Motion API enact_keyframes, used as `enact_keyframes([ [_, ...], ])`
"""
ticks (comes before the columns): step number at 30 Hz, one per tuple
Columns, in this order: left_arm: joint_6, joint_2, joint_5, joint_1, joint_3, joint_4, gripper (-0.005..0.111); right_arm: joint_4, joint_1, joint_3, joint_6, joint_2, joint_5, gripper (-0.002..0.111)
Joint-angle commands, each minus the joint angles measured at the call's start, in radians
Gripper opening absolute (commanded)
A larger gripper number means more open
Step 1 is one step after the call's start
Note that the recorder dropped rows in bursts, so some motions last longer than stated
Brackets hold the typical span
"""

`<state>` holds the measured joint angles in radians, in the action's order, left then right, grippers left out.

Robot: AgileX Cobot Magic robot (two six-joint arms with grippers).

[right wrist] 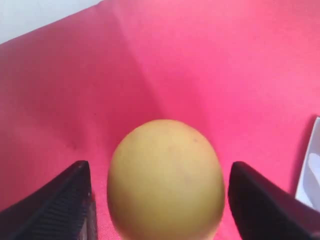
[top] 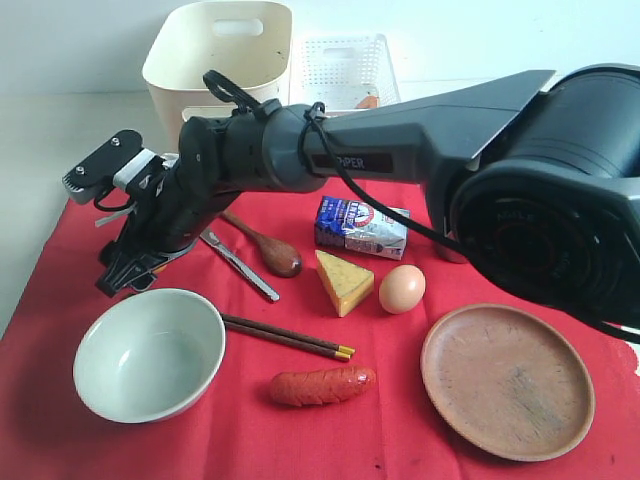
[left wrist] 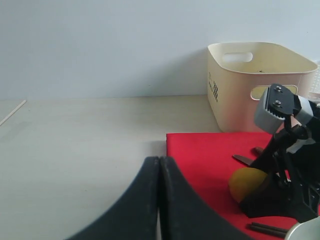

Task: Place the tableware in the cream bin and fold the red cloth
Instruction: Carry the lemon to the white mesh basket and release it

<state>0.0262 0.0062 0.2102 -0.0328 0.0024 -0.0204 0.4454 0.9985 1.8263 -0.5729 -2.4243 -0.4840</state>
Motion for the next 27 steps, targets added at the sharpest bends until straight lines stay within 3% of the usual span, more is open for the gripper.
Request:
enact_keyframes([
  [1, -0.004, -0.006, -0.001, 0.002, -0.002, -0.001, 0.000, -0.002, 0.002, 0.006, -0.004, 0.002, 0.004, 0.066],
  [27, -0.004, -0.006, -0.001, 0.002, -0.002, -0.001, 0.000, -0.002, 0.002, 0.006, -0.004, 0.002, 0.029, 0.064],
])
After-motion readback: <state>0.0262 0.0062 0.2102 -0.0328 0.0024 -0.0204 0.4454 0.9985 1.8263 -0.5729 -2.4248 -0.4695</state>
